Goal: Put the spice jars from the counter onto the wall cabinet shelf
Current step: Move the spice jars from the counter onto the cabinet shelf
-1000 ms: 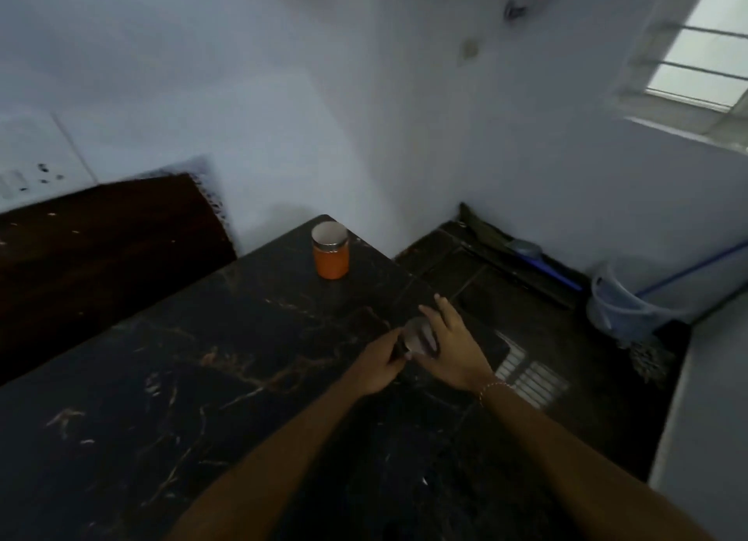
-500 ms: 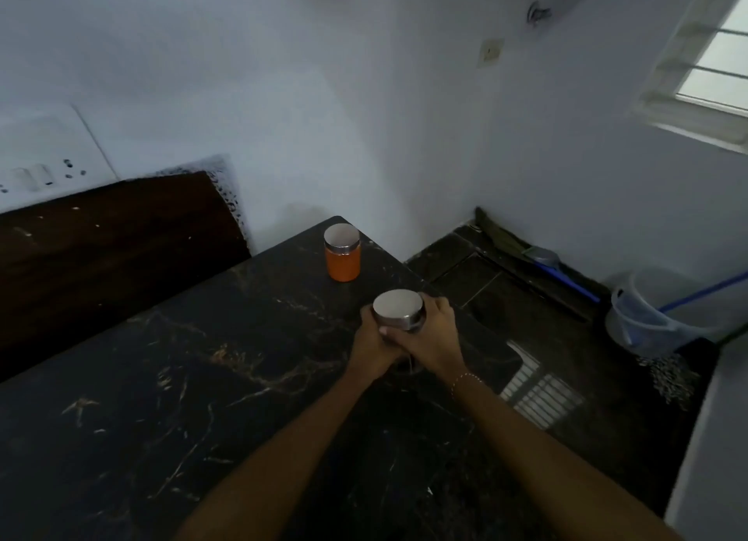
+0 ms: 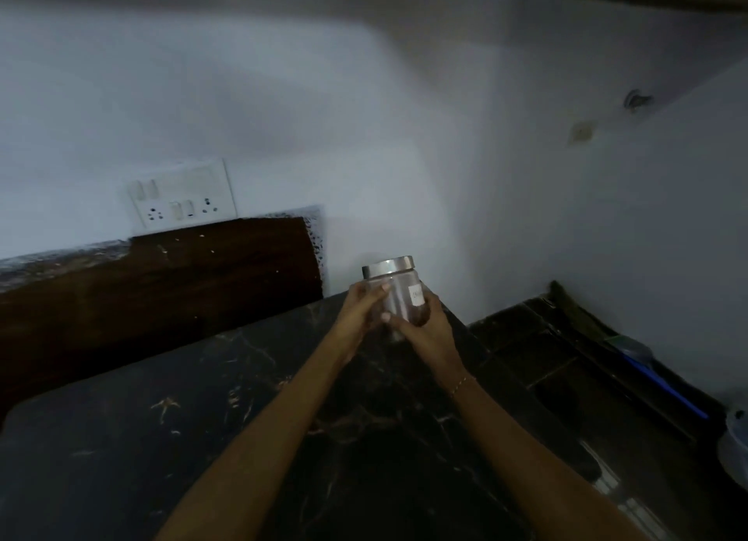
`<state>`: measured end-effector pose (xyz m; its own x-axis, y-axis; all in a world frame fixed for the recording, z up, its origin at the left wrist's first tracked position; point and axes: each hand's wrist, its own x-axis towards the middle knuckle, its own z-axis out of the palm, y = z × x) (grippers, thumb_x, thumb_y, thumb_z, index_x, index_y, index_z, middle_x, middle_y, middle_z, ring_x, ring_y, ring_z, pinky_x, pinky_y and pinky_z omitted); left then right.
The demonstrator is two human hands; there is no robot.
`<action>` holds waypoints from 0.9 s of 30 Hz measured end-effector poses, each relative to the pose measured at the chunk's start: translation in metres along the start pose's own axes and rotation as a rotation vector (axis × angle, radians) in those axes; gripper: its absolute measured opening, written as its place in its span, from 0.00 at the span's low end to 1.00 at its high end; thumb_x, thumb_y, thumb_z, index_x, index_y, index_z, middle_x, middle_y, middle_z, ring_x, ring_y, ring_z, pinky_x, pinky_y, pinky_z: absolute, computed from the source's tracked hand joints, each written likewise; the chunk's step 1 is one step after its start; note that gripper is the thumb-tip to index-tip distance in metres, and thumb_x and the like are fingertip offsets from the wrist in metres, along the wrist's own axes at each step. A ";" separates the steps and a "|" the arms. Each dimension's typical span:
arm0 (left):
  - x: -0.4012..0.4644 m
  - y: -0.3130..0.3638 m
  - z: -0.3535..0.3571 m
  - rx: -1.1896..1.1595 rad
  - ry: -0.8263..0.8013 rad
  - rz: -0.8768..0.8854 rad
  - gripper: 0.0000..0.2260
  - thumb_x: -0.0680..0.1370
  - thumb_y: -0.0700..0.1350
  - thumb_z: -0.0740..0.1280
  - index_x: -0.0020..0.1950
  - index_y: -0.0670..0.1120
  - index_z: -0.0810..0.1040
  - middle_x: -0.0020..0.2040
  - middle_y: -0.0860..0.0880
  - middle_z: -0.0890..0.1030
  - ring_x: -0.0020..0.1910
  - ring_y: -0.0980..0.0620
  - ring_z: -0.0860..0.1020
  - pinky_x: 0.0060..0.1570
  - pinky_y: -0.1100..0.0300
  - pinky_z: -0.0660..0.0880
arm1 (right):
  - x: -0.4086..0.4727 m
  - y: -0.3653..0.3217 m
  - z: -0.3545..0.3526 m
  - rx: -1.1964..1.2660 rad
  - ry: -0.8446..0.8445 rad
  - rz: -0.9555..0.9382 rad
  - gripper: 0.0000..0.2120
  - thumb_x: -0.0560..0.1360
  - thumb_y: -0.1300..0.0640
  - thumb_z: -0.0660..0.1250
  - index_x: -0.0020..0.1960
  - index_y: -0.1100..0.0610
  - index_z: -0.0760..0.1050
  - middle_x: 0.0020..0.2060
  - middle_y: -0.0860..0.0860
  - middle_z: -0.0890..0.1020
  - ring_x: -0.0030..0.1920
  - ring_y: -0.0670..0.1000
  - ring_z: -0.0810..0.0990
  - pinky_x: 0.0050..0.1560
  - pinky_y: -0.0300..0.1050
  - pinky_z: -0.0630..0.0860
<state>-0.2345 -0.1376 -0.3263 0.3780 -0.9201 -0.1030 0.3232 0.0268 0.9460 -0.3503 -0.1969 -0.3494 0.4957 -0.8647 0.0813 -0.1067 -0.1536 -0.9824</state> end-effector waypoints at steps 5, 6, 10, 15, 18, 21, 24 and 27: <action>-0.005 0.006 0.003 0.117 0.291 0.182 0.24 0.72 0.43 0.71 0.63 0.49 0.62 0.55 0.52 0.73 0.50 0.57 0.76 0.41 0.68 0.78 | 0.013 -0.013 0.037 -0.250 0.240 -0.205 0.36 0.65 0.53 0.75 0.69 0.55 0.63 0.60 0.54 0.71 0.59 0.50 0.71 0.55 0.36 0.72; -0.006 0.010 -0.001 0.096 0.290 0.183 0.24 0.73 0.42 0.71 0.63 0.50 0.63 0.55 0.53 0.73 0.51 0.56 0.76 0.39 0.68 0.78 | 0.013 -0.016 0.042 -0.250 0.239 -0.236 0.36 0.66 0.53 0.74 0.69 0.55 0.62 0.61 0.53 0.71 0.58 0.47 0.70 0.53 0.31 0.69; -0.010 0.030 -0.027 -0.063 0.179 0.131 0.25 0.75 0.40 0.67 0.70 0.44 0.63 0.65 0.42 0.73 0.60 0.44 0.76 0.49 0.54 0.79 | 0.018 -0.030 0.044 -0.064 0.110 -0.272 0.29 0.70 0.56 0.71 0.67 0.53 0.63 0.61 0.51 0.73 0.57 0.46 0.73 0.42 0.21 0.73; -0.016 0.052 -0.047 -0.080 0.051 0.142 0.19 0.78 0.40 0.62 0.68 0.42 0.65 0.56 0.46 0.78 0.54 0.50 0.78 0.49 0.57 0.79 | 0.025 -0.054 0.040 0.108 -0.182 -0.168 0.28 0.75 0.58 0.66 0.71 0.50 0.59 0.67 0.56 0.71 0.64 0.56 0.73 0.56 0.46 0.78; -0.017 0.066 -0.056 -0.085 -0.005 0.133 0.16 0.79 0.39 0.58 0.67 0.42 0.67 0.56 0.45 0.77 0.56 0.48 0.76 0.57 0.54 0.72 | 0.026 -0.069 0.041 0.075 -0.189 -0.191 0.30 0.73 0.56 0.68 0.71 0.50 0.59 0.67 0.56 0.70 0.65 0.56 0.72 0.61 0.52 0.76; -0.017 0.080 -0.063 -0.086 -0.029 0.132 0.18 0.78 0.36 0.56 0.68 0.41 0.67 0.57 0.43 0.75 0.56 0.46 0.73 0.58 0.53 0.69 | 0.026 -0.079 0.044 0.088 -0.186 -0.231 0.32 0.72 0.58 0.70 0.71 0.50 0.59 0.68 0.55 0.70 0.65 0.55 0.72 0.57 0.44 0.77; -0.016 0.092 -0.066 0.006 -0.028 0.187 0.19 0.77 0.35 0.58 0.69 0.42 0.67 0.55 0.45 0.77 0.57 0.47 0.74 0.63 0.49 0.67 | 0.029 -0.089 0.048 0.101 -0.186 -0.258 0.33 0.71 0.59 0.70 0.71 0.49 0.59 0.68 0.55 0.70 0.64 0.53 0.72 0.48 0.33 0.78; -0.015 0.101 -0.067 0.059 0.011 0.221 0.15 0.77 0.37 0.63 0.64 0.43 0.71 0.56 0.45 0.78 0.63 0.43 0.74 0.67 0.47 0.68 | 0.037 -0.104 0.049 0.063 -0.166 -0.270 0.32 0.71 0.57 0.71 0.70 0.48 0.59 0.67 0.55 0.70 0.63 0.52 0.72 0.48 0.34 0.77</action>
<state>-0.1490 -0.0947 -0.2495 0.4440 -0.8898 0.1057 0.1803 0.2043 0.9622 -0.2787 -0.1896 -0.2521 0.6329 -0.7062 0.3173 0.0988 -0.3328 -0.9378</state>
